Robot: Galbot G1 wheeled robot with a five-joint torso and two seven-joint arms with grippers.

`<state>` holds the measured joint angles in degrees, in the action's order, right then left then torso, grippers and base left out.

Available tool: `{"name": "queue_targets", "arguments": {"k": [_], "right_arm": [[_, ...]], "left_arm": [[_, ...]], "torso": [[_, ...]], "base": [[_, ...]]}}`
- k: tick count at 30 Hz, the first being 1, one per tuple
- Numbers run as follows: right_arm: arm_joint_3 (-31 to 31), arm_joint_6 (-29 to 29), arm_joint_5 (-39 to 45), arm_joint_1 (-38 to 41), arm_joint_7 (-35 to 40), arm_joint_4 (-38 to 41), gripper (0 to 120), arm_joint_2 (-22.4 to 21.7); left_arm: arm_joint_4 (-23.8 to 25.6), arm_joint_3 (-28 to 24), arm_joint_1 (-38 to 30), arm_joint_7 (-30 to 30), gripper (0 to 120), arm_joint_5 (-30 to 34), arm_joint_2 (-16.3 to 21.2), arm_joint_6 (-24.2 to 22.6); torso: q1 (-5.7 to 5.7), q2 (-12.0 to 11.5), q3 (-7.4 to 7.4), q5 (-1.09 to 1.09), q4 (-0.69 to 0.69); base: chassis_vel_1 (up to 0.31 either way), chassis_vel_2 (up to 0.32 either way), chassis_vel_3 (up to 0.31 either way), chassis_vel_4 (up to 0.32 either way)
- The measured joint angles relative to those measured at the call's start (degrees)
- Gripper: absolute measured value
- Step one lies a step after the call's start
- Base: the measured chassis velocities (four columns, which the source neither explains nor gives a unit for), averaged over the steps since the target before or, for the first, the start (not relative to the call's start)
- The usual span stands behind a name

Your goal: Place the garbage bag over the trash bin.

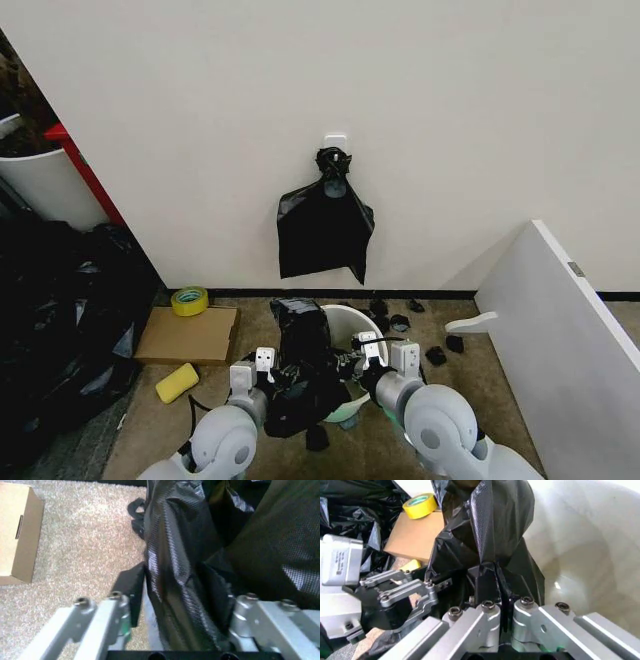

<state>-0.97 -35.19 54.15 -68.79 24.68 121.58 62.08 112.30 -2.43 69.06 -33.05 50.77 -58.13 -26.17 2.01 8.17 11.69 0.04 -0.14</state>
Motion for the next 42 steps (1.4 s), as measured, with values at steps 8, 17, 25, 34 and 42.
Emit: {"name": "queue_targets", "arguments": {"k": [8,17,25,34,42], "right_arm": [[0.08,0.16,0.07,-0.01,-0.11,0.15,0,-0.26],[1.23,0.57,0.1,-0.55,-0.24,0.03,0,-0.21],[4.17,1.18,0.7,-2.01,-0.24,1.56,0,-0.7],[7.63,2.18,0.14,-5.31,-0.28,4.54,0,-3.19],[9.67,3.03,-1.02,-6.94,-0.7,6.26,0,-5.46]], "left_arm": [[-0.66,-0.26,-3.07,-6.22,13,5.59,-1.84,-4.93],[-0.58,0.45,-3.24,-6.99,1,5.56,-1.38,-2.37],[0.25,3.82,-1.0,-6.02,1,3.69,-0.91,3.47],[2.87,7.23,1.11,-5.46,1,3.79,0.21,7.36],[6.09,7.73,3.64,-4.81,1,5.28,2.26,8.01]], "torso": [[0.0,0.0,0.0,0.0,-0.02],[0.0,-0.01,0.01,-0.01,-0.01],[0.0,0.0,0.01,-0.01,0.0],[0.0,0.0,0.0,-0.01,0.0],[0.0,0.0,0.0,-0.02,-0.01]], "base": [[0.0,0.0,0.0,0.0],[0.0,0.0,0.0,0.0],[0.0,0.0,0.0,0.0],[0.0,0.0,0.0,0.0],[0.0,0.0,0.0,0.0]]}}
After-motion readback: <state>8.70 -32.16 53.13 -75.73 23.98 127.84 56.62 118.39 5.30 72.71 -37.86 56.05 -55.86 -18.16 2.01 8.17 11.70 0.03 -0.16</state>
